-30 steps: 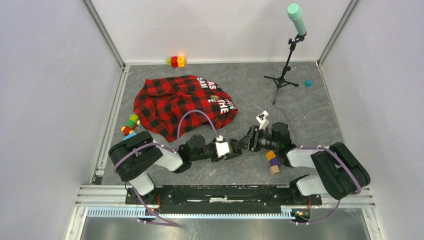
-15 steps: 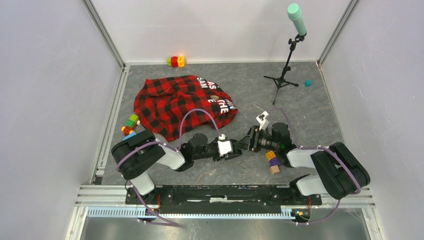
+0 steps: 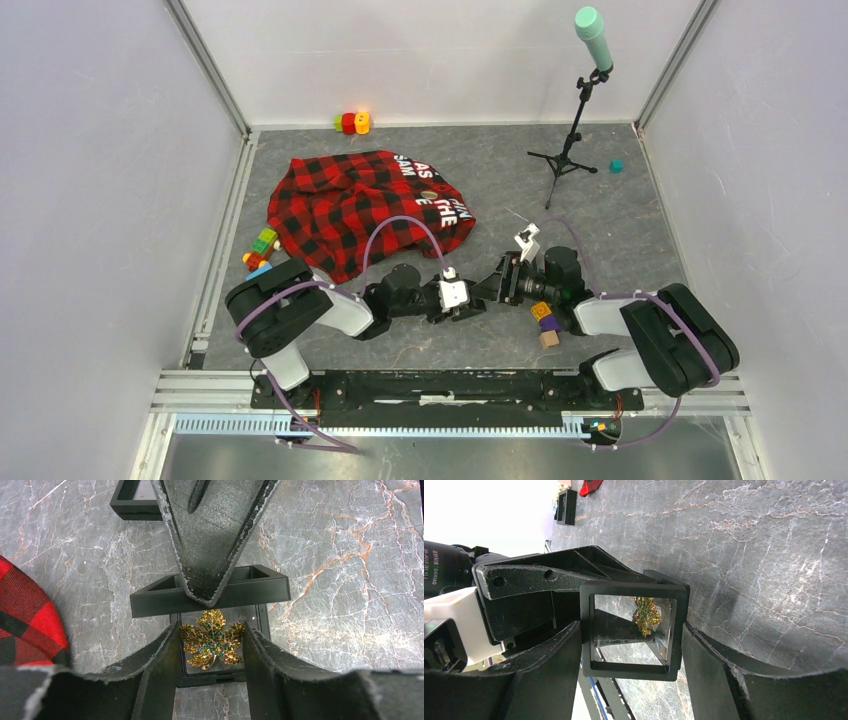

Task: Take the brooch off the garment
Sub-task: Place the brooch in the brooch box.

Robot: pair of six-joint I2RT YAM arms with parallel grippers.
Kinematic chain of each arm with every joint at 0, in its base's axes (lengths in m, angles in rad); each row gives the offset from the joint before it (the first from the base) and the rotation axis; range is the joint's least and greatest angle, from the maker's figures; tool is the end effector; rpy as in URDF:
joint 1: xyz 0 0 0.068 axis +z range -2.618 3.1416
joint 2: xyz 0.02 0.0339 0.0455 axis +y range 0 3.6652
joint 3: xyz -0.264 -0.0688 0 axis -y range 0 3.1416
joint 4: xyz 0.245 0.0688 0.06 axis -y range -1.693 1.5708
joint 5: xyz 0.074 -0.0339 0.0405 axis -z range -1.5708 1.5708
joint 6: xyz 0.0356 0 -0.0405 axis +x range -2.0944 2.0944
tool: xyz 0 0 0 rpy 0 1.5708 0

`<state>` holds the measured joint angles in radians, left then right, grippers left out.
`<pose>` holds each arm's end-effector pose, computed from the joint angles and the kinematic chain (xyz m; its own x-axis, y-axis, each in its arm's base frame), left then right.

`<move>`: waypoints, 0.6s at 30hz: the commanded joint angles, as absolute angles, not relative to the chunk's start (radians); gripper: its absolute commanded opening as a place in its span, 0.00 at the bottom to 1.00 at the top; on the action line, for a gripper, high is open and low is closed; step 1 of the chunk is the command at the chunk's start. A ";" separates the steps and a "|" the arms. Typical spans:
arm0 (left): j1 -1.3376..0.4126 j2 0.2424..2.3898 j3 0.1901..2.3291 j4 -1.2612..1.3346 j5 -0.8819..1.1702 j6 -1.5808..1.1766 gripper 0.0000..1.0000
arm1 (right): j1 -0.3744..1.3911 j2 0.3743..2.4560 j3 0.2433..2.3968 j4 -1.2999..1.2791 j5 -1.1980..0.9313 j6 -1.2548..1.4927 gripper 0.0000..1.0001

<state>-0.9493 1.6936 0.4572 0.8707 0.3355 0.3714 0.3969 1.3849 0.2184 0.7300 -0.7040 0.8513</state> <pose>0.1593 -0.2425 0.1253 0.1496 0.3797 -0.9129 0.9577 0.1739 0.2292 0.1888 0.1041 0.1285 -0.8855 0.2505 -0.3914 -0.2574 0.4368 0.8620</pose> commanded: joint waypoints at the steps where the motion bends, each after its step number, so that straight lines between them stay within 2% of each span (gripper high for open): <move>1: -0.951 1.693 0.480 0.886 0.353 0.334 0.55 | 0.391 1.390 0.212 0.778 -0.716 0.841 0.57; 18: -0.951 1.613 0.492 0.835 0.375 0.281 0.72 | 0.355 1.390 0.224 0.719 -0.691 0.795 0.56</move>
<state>-0.9493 1.6852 0.4858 0.8375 0.3531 0.3241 0.3733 1.3911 0.2134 0.7296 -0.7025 0.8402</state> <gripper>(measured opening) 0.706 0.718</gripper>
